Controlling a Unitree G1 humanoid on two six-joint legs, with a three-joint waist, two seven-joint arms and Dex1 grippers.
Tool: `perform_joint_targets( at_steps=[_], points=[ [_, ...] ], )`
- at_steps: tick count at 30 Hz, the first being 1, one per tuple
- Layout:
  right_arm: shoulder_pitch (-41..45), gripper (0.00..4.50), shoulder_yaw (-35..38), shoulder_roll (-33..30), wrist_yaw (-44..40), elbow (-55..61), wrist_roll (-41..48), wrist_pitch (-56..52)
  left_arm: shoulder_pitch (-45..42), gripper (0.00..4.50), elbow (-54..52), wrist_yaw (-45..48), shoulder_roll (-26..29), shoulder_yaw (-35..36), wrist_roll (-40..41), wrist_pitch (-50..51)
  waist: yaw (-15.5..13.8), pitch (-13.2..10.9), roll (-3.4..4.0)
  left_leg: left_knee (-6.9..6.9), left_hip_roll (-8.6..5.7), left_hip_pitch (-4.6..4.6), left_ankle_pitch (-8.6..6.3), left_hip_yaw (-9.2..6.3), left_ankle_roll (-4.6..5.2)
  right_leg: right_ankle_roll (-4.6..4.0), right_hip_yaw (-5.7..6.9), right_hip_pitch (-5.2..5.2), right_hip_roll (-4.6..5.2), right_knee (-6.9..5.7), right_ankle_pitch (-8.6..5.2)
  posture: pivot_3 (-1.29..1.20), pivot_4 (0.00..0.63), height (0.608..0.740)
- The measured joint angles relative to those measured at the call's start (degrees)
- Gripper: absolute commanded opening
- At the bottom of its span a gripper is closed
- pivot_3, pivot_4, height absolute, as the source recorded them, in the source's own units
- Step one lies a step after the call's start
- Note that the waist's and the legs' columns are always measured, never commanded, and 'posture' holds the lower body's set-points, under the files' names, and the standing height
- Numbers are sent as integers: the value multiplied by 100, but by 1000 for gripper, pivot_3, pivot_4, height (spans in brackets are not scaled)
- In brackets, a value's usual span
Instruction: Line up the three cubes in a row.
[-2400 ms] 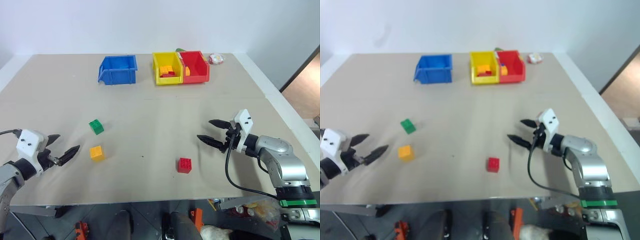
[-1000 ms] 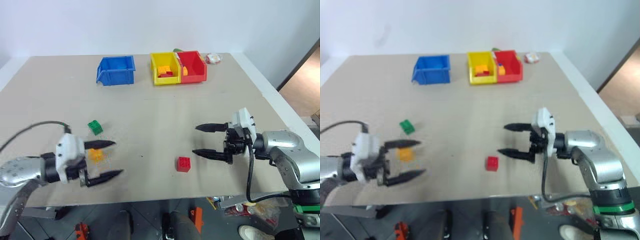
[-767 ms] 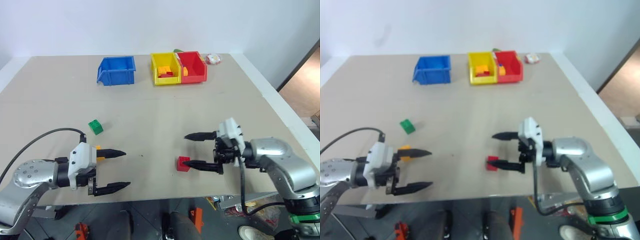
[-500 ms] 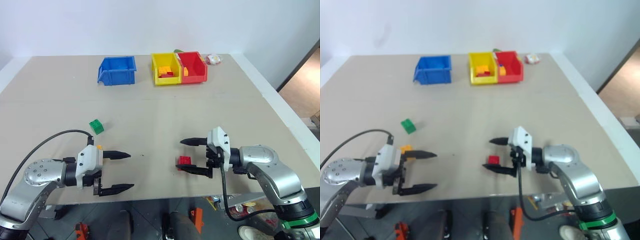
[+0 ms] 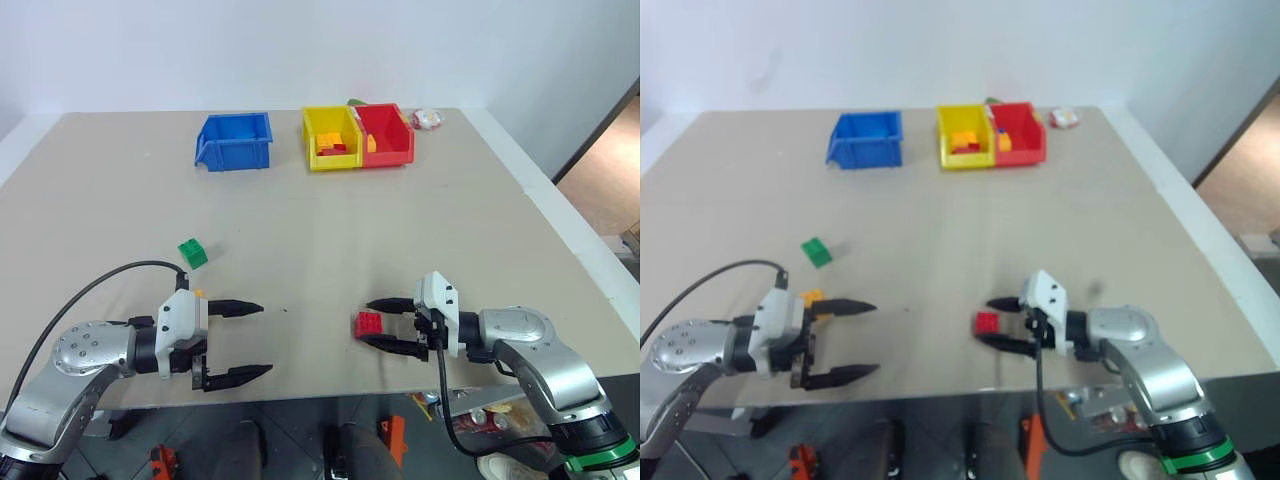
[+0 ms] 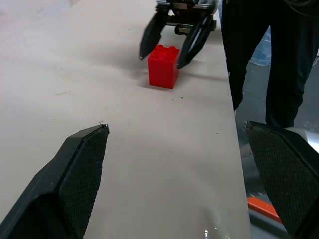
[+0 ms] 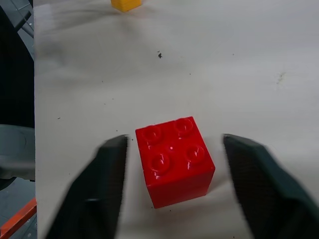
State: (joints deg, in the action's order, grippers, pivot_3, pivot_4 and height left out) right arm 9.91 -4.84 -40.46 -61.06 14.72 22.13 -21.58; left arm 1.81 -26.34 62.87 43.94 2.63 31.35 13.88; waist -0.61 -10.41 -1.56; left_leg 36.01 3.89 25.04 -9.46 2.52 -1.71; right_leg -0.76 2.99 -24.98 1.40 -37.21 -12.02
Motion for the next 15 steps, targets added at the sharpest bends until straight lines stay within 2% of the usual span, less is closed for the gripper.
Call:
perform_joint_targets(
  at_steps=[1, 2, 7, 15],
  points=[
    [-8, 1418, 0, 10, 0, -10, 0, 24, 0, 4500, -1, -6, 0, 0, -1, 0, 0, 0, 0, 0, 0, 0, 0, 0, 0, 0, -1, 0, 0, 0, 0, 0, 150, 740],
    [-9, 1281, 0, 15, -1, -13, -1, 28, 0, 4500, -1, -10, 0, -1, -2, 0, 0, 0, 0, 0, 0, 0, 0, 0, 0, 0, -1, 0, 0, 0, 0, 0, 150, 740],
    [34, 1215, -40, 41, -28, -95, -70, 161, 31, 4500, -12, -70, -18, -12, -25, 0, 0, 0, 0, -1, 0, 0, 0, 0, 0, 0, -1, 0, -2, 0, 0, 0, 150, 740],
    [2283, 1215, -709, 523, -927, -1598, -316, 612, 100, 4500, -57, -130, -44, -48, -29, 4, 30, 0, -2, 16, -5, -16, 2, -29, 3, -11, -34, -6, -36, 0, 33, 0, 150, 740]
  ],
)
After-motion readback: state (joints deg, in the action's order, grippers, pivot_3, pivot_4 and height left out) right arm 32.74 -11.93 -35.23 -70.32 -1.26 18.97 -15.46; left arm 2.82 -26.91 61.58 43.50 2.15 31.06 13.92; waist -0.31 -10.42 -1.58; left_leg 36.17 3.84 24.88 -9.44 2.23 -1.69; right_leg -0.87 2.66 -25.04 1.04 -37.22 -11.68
